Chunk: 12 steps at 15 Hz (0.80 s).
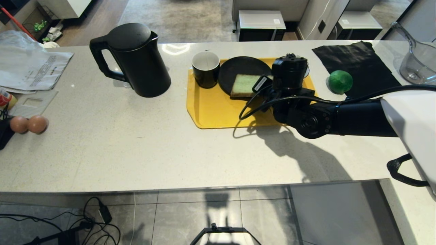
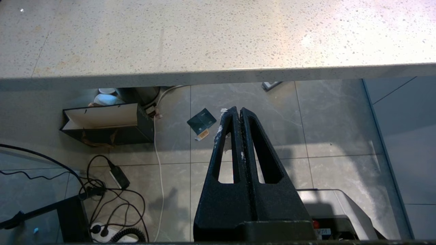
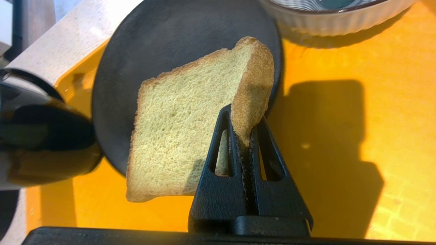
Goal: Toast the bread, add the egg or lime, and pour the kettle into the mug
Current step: Put the baked bread on a plate
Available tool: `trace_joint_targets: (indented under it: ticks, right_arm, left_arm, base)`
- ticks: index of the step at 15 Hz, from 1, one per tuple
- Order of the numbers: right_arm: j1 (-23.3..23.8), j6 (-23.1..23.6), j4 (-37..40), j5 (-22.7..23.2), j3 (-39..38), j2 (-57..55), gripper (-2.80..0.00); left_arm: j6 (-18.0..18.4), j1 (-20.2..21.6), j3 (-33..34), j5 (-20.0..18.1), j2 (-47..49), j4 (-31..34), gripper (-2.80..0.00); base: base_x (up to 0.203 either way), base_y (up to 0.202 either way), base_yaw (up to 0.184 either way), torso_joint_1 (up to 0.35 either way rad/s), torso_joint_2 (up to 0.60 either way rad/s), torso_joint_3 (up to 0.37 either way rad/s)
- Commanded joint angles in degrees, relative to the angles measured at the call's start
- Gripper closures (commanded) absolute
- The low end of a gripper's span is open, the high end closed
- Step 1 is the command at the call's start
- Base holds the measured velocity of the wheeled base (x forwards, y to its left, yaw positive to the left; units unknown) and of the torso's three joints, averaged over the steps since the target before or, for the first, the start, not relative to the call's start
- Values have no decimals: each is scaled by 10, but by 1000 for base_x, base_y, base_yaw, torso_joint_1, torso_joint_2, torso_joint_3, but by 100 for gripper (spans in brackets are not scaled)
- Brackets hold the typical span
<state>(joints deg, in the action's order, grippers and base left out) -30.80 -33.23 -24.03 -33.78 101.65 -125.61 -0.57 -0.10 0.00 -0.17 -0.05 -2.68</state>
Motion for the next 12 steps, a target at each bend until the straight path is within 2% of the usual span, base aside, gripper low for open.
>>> trace_joint_targets:
  ticks: [1, 12]
  right_arm:
    - [-6, -1, -1, -2, -3, 0, 0]
    - [-16, 8, -2, 3, -10, -2, 0]
  left_arm:
    - [0, 0, 9, 0, 0, 0, 0]
    - [0, 0, 9, 0, 0, 0, 0]
  base:
    - [0, 0, 0, 0, 0, 0]
    - [0, 0, 0, 0, 0, 0]
